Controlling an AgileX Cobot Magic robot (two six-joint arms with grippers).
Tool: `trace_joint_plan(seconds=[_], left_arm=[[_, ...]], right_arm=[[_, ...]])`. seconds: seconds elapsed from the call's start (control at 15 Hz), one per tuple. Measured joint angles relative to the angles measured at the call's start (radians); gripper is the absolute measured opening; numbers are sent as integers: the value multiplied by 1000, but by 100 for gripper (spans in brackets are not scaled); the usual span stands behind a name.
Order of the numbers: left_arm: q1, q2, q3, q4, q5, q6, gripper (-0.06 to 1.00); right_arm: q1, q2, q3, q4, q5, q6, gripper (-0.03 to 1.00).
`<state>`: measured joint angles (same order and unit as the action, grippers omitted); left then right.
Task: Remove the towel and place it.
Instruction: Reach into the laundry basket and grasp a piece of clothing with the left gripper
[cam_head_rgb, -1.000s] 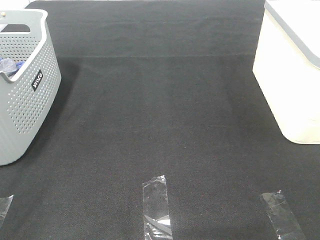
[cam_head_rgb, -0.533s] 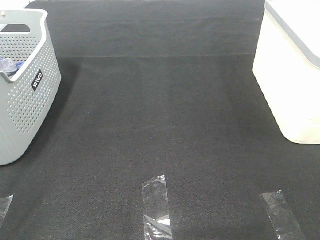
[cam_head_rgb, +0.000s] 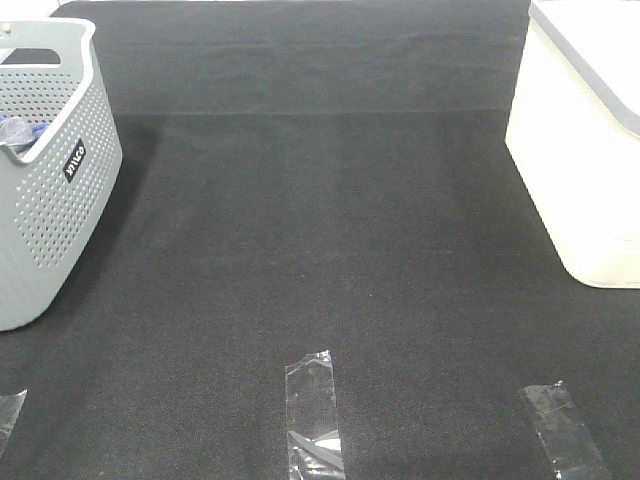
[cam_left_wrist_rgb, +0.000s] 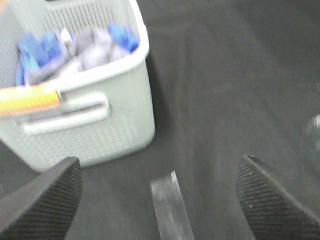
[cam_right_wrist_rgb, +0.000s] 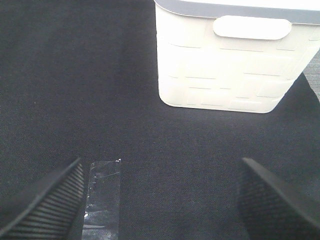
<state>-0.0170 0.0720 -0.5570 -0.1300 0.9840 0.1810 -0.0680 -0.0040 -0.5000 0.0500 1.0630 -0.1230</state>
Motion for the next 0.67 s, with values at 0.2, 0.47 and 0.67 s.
trace_joint_plan(seconds=[0.2,0.47,0.67], left_arm=[[0,149,-55,0,-161,0,80],[0,359,-75,0,-303,-2,80],[0,723,-214,4,-381,-9,70]], right_arm=[[0,0,0,0,0,0,78],[0,0,0,0,0,0,78],[0,0,0,0,0,0,78]])
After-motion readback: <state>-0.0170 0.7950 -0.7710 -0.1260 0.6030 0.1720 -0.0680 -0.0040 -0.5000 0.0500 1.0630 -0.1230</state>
